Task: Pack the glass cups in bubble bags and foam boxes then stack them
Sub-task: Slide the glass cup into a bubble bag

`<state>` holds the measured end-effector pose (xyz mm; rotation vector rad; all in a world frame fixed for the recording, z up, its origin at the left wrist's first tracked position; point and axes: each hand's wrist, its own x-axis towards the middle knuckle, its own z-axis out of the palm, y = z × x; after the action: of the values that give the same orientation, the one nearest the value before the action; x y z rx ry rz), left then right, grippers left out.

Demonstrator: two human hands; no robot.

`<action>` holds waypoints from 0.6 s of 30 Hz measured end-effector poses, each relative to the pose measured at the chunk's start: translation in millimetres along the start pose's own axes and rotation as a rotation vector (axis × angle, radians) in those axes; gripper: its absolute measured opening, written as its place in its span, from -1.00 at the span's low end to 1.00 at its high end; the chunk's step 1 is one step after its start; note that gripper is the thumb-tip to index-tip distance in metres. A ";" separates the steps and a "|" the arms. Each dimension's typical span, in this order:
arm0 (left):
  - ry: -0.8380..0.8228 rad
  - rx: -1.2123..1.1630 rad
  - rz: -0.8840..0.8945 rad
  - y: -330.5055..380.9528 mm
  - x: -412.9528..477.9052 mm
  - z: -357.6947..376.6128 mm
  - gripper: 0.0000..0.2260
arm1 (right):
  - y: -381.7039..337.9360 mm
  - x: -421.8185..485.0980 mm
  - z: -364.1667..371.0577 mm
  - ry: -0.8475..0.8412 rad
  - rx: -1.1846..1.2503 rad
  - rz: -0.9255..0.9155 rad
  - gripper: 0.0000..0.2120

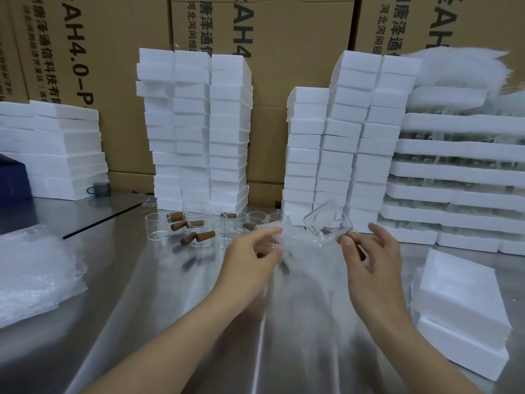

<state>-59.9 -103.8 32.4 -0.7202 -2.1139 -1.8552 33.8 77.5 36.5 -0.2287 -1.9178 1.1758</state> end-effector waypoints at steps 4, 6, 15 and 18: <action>0.094 0.094 0.192 18.8 1.9 -16.2 -0.94 | -13.7 0.4 -8.5 -0.128 0.225 0.058 -0.79; 0.132 0.185 0.187 25.4 2.8 -21.4 -0.94 | -16.8 -1.0 -7.2 -0.160 0.288 0.101 -0.76; 0.081 0.009 0.092 19.3 12.5 -45.6 -0.62 | -25.2 -2.6 -3.8 -0.138 0.475 0.352 -0.72; 0.085 0.127 0.021 9.7 15.3 -47.1 -0.65 | -21.9 -6.9 -2.1 -0.077 0.180 0.188 -0.71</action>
<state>-74.7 -145.9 56.0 -0.6206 -2.1392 -1.6913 45.4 63.3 50.5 -0.2738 -1.8737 1.4931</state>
